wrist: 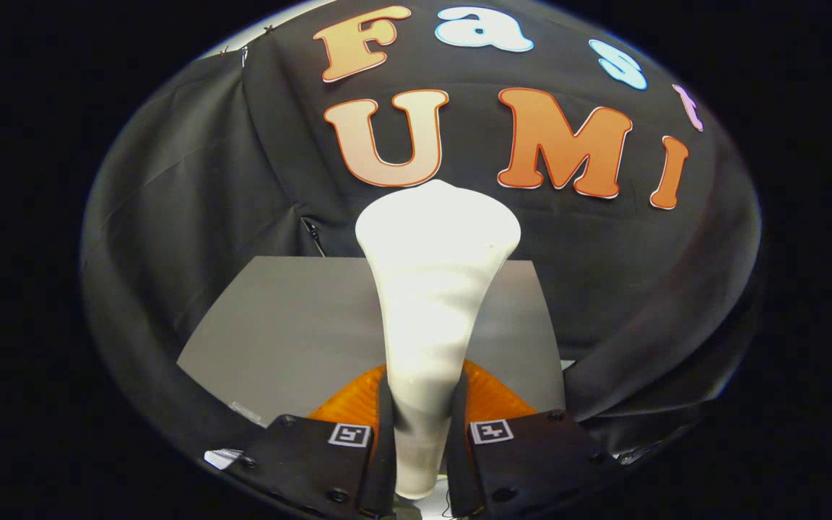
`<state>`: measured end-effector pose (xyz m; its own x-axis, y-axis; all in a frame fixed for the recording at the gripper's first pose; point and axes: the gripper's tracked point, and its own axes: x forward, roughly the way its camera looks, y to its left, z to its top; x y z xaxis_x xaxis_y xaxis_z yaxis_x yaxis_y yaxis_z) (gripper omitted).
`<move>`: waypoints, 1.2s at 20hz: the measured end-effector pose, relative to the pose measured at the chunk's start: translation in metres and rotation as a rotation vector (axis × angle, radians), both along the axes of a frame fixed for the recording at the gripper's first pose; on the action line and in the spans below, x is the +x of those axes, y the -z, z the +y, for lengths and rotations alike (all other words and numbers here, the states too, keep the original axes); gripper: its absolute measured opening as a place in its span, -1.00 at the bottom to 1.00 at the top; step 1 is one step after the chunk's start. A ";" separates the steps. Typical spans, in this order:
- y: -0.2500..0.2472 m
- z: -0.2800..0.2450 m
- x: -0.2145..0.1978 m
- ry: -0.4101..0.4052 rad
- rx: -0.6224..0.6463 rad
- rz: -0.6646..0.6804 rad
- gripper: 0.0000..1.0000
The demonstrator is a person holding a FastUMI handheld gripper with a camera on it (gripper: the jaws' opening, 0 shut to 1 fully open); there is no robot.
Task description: Iron the clothes twice with a garment steamer, once on the left side and once on the right side.
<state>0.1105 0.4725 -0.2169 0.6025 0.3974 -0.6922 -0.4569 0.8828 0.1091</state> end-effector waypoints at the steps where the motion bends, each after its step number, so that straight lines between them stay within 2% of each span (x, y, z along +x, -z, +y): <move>1: -0.002 -0.003 -0.006 -0.003 0.011 0.003 -0.28; 12: -0.078 -0.042 -0.046 -0.049 0.056 -0.136 -0.28; 24: -0.152 -0.133 -0.049 0.032 0.104 -0.292 -0.29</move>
